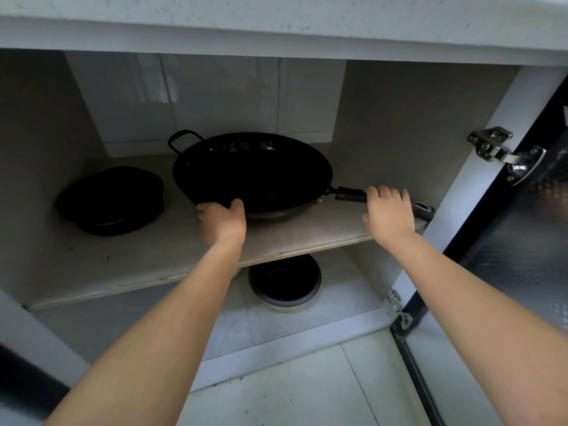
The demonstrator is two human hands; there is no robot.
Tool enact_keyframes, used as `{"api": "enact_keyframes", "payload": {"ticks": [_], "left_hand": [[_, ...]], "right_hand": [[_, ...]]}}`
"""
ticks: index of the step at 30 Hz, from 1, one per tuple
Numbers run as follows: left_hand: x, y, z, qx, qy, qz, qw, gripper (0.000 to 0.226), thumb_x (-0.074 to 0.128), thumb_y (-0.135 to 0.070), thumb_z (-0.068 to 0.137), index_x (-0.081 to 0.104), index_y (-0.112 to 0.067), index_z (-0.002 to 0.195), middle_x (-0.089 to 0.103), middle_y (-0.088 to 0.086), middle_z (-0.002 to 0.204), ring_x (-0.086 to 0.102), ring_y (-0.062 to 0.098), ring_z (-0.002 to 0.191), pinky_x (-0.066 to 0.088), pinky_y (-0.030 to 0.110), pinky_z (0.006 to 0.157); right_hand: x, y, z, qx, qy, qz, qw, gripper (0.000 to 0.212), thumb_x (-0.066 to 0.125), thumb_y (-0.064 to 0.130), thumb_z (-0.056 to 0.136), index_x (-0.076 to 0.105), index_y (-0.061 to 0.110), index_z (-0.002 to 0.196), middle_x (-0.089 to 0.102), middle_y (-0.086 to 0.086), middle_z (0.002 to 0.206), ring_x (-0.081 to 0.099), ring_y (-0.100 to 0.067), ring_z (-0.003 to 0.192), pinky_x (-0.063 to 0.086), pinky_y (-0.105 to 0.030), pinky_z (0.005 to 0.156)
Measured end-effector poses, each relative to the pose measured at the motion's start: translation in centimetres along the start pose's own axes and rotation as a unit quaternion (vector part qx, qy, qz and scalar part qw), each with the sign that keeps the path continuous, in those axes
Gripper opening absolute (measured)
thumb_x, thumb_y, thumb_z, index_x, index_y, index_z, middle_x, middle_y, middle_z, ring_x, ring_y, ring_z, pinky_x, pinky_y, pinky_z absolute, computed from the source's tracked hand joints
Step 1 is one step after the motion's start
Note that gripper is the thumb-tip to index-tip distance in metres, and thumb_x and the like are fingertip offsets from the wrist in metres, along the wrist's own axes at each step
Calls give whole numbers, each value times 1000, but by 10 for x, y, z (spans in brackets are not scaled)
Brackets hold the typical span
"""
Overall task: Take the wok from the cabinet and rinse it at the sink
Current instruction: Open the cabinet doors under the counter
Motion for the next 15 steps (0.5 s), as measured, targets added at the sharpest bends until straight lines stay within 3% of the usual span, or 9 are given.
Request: {"api": "enact_keyframes", "payload": {"ticks": [10,15], "left_hand": [[-31,13,-48,-12,0,-4,1000,60,54,-31,87,37,4,133,53,22,127,54,40,112,47,47,95],[-48,18,-73,-24,-4,-4,1000,51,55,-30,84,46,3,122,57,21,120,56,41,108,49,48,92]], "right_hand": [[-25,-14,-50,-2,14,19,1000,31,51,24,94,54,5,119,47,-17,120,42,-33,112,40,-39,87],[-38,-19,-75,-31,46,9,998,30,48,26,96,51,5,118,56,-15,120,51,-32,111,41,-37,84]]}}
Point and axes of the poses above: each hand's wrist, its own z-axis towards the middle knuckle, its own x-axis out of the palm, y = z × x, the point moved 4 cm from there along z, towards the middle knuckle
